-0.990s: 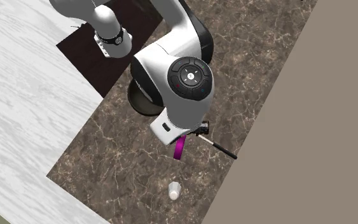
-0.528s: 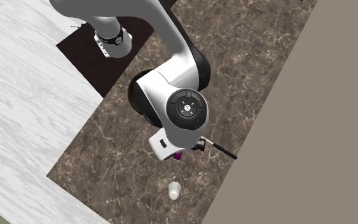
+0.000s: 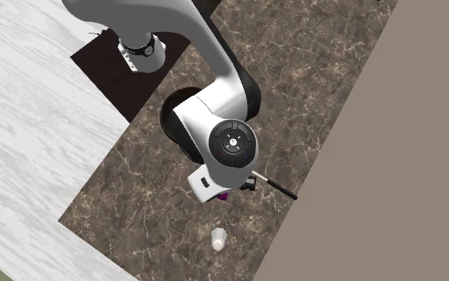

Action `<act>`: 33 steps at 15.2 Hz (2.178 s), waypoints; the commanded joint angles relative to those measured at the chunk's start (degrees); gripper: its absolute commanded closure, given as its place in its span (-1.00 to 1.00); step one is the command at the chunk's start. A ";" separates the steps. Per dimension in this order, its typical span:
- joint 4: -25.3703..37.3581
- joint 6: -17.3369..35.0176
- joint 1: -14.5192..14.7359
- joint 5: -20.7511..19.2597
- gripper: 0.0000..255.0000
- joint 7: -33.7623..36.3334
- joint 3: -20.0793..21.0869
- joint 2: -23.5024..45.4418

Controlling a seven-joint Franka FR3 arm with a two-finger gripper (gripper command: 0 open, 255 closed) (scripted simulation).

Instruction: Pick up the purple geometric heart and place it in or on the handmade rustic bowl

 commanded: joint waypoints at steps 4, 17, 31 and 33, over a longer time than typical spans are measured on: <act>0.00 0.02 0.00 0.00 1.00 0.00 0.00 0.02; 1.18 -2.62 -0.06 0.42 1.00 -0.48 0.14 -1.47; 0.51 -6.15 1.18 0.43 -1.00 1.79 0.92 -5.81; -3.38 -3.78 2.46 -0.42 -1.00 5.13 1.56 -7.35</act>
